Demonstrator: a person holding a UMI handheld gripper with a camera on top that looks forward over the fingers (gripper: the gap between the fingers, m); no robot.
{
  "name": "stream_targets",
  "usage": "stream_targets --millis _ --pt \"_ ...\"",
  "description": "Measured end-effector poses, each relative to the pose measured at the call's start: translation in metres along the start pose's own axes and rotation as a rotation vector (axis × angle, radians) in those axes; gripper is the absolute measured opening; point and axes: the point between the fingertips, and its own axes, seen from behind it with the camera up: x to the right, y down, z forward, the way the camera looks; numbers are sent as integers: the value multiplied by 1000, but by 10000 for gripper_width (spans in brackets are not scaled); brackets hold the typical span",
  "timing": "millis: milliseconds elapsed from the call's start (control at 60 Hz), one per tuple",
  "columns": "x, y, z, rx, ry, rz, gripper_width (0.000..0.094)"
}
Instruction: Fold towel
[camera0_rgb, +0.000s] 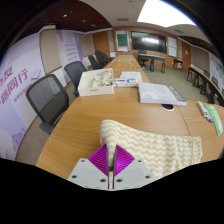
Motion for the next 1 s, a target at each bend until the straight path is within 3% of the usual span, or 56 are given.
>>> stream_targets --millis 100,183,283,400,483,583,650,1000 --pt "-39 -50 -47 80 -155 108 39" --pt "-28 -82 -71 146 -190 174 39" --pt "10 -85 -71 158 -128 209 39" --pt "90 -39 -43 88 14 208 56" --pt "135 -6 -29 32 101 222 235" --pt "187 6 -34 32 218 202 652" --pt "200 1 -50 53 261 173 852" --pt "139 -29 -177 142 307 27 854"
